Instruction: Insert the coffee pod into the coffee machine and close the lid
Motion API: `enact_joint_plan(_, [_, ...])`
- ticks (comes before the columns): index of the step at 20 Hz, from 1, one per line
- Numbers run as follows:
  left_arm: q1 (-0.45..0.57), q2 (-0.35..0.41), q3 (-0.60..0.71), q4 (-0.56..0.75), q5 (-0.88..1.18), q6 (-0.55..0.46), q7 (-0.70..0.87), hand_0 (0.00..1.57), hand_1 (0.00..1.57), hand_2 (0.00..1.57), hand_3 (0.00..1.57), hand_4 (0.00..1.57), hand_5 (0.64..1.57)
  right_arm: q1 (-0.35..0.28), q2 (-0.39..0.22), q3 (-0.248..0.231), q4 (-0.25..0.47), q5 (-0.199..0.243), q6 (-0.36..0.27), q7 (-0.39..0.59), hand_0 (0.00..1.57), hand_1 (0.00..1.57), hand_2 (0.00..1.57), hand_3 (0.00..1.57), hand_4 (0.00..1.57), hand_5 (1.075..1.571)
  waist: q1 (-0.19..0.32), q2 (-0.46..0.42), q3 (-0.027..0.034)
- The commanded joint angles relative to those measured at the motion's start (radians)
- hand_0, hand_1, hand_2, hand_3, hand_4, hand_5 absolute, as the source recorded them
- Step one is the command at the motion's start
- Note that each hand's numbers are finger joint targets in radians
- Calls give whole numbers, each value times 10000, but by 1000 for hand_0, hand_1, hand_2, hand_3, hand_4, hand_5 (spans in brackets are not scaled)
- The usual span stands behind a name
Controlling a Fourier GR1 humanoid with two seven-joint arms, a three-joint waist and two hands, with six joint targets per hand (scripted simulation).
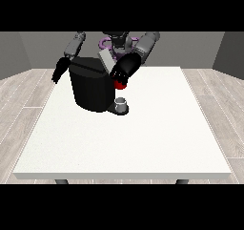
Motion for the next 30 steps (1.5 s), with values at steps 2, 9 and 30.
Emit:
enact_joint_plan(2, [-59, 130, -206, -13, -340, 182, -133, 1044, 1044, 1049, 744, 0, 1571, 119, 18, -23, 184, -59, 83, -13, 0, 0, 0, 0, 160, 1571, 60, -41, -5])
enact_joint_plan(9, [-51, 222, -193, 152, -630, 680, -185, 0, 0, 668, 537, 0, 1571, -96, -31, 99, -77, 334, -237, 212, 0, 0, 0, 0, 149, 1571, -164, 130, -8])
enact_joint_plan(30, [2529, -1243, -258, -84, -200, 126, -277, 0, 0, 177, 0, 0, 1571, 2666, 321, -106, 829, -276, 167, -908, 0, 0, 0, 0, 0, 1571, 1610, -3025, -7])
